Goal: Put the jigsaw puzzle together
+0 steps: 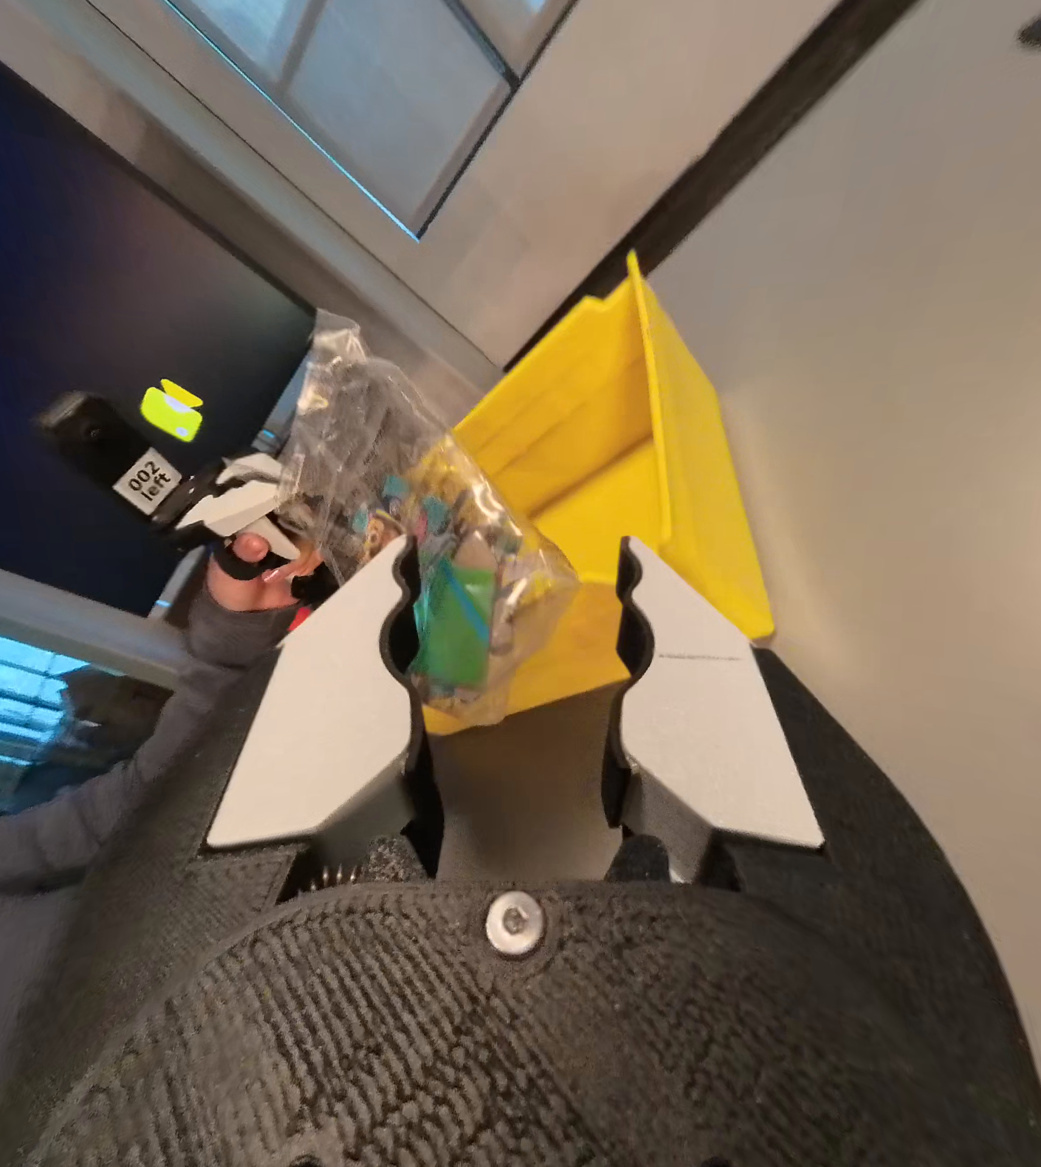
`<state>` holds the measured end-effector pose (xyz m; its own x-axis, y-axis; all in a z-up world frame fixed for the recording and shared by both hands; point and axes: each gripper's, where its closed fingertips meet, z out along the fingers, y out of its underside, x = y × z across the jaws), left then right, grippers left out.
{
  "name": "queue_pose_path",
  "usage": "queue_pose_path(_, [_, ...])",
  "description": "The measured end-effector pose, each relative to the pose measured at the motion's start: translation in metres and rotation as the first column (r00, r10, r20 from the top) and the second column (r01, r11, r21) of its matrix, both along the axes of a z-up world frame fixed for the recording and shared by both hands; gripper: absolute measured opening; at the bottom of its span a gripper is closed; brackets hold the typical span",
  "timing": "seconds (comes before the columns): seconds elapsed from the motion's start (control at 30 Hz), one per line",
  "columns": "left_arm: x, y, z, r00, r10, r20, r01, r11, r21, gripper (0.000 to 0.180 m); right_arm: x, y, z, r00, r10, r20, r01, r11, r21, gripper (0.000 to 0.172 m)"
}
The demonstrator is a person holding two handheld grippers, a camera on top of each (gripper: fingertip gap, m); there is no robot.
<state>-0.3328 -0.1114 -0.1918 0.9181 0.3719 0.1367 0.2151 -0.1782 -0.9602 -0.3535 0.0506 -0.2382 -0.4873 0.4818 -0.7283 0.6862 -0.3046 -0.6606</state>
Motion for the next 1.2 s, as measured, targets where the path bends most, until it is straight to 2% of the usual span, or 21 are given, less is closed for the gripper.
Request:
queue_pose_path(0.1, [0.001,0.002,-0.003,1.0,-0.007,0.0,0.007,1.0,-0.009,0.0,0.009,-0.013,-0.018,0.991,0.08,0.11,-0.076,0.996,-0.039,0.05])
queue_pose_path(0.17, [0.0,0.002,-0.003,1.0,-0.008,0.001,0.008,1.0,-0.008,0.0,0.017,-0.021,-0.017,0.985,0.139,0.106,-0.132,0.989,-0.068,0.005])
queue_pose_path(0.2, [0.0,0.001,-0.003,1.0,-0.005,-0.002,0.005,1.0,-0.009,0.0,0.017,-0.023,-0.011,0.986,0.147,0.076,-0.142,0.987,-0.073,0.0])
queue_pose_path(0.27, [-0.003,-0.004,0.0,1.0,0.011,-0.015,-0.011,1.0,-0.013,0.0,0.014,-0.022,0.008,0.991,0.131,-0.024,-0.132,0.991,-0.024,0.0])
queue_pose_path(0.33, [-0.008,-0.01,0.002,0.999,0.035,-0.023,-0.035,0.999,-0.015,0.0,0.011,-0.021,0.049,0.976,0.098,-0.194,-0.087,0.994,0.062,0.0])
queue_pose_path(0.43, [-0.014,-0.012,0.002,0.999,0.047,0.007,-0.047,0.999,0.011,0.0,0.006,-0.02,0.113,0.864,0.059,-0.5,0.11,0.947,0.302,0.0])
queue_pose_path(0.5, [-0.02,-0.011,-0.003,0.997,0.073,0.02,-0.073,0.997,-0.001,0.0,0.009,-0.043,0.111,0.843,0.207,-0.497,0.089,0.856,0.509,0.0])
queue_pose_path(0.57, [-0.025,-0.01,-0.01,0.995,0.097,0.041,-0.096,0.995,-0.005,0.0,0.001,-0.046,0.119,0.808,0.269,-0.524,0.19,0.723,0.664,0.0])
queue_pose_path(0.63, [-0.028,-0.008,-0.014,0.992,0.103,0.067,-0.105,0.994,0.017,0.0,0.005,-0.059,0.154,0.74,0.241,-0.628,0.234,0.783,0.577,0.0])
queue_pose_path(0.67, [-0.029,-0.008,-0.016,0.99,0.111,0.083,-0.114,0.993,0.029,0.0,0.004,-0.069,0.148,0.764,0.27,-0.586,0.183,0.78,0.598,0.0])
queue_pose_path(0.7, [-0.031,-0.009,-0.018,0.988,0.123,0.097,-0.126,0.992,0.03,0.0,0.0,-0.071,0.132,0.792,0.322,-0.518,0.169,0.7,0.693,0.0])
queue_pose_path(0.73, [-0.032,-0.009,-0.021,0.986,0.128,0.104,-0.131,0.991,0.028,0.0,-0.004,-0.07,0.13,0.776,0.353,-0.522,0.222,0.622,0.751,0.0])
queue_pose_path(0.77, [-0.032,-0.01,-0.023,0.986,0.129,0.109,-0.132,0.991,0.025,0.0,-0.002,-0.073,0.143,0.735,0.355,-0.578,0.279,0.619,0.734,0.0])
queue_pose_path(0.8, [-0.033,-0.011,-0.024,0.985,0.132,0.111,-0.136,0.99,0.031,0.0,0.0,-0.077,0.158,0.699,0.322,-0.638,0.304,0.674,0.673,0.0])
queue_pose_path(0.83, [-0.033,-0.012,-0.023,0.984,0.137,0.117,-0.143,0.988,0.051,0.0,0.0,-0.081,0.158,0.71,0.303,-0.636,0.277,0.71,0.647,0.0])
queue_pose_path(0.9, [-0.037,-0.016,-0.024,0.977,0.162,0.137,-0.171,0.983,0.062,0.0,-0.005,-0.082,0.136,0.761,0.345,-0.55,0.251,0.625,0.739,0.0])
queue_pose_path(0.97, [-0.037,-0.018,-0.026,0.977,0.16,0.144,-0.172,0.982,0.077,0.0,0.001,-0.086,0.163,0.665,0.333,-0.668,0.359,0.642,0.677,0.0])
queue_pose_path(1.0, [-0.035,-0.016,-0.021,0.977,0.136,0.165,-0.158,0.979,0.127,0.0,0.0,-0.085,0.166,0.655,0.318,-0.685,0.372,0.654,0.659,0.0])
queue_pose_path(1.07, [-0.037,-0.018,-0.025,0.973,0.154,0.173,-0.175,0.978,0.11,0.0,-0.007,-0.081,0.144,0.722,0.348,-0.598,0.336,0.58,0.742,0.0])
queue_pose_path(1.13, [-0.036,-0.018,-0.03,0.975,0.152,0.164,-0.169,0.982,0.091,0.0,0.0,-0.087,0.154,0.673,0.364,-0.644,0.361,0.598,0.715,0.0])
queue_pose_path(1.2, [-0.038,-0.02,-0.032,0.971,0.162,0.177,-0.182,0.978,0.102,0.0,0.0,-0.083,0.145,0.689,0.373,-0.622,0.362,0.565,0.741,0.0])
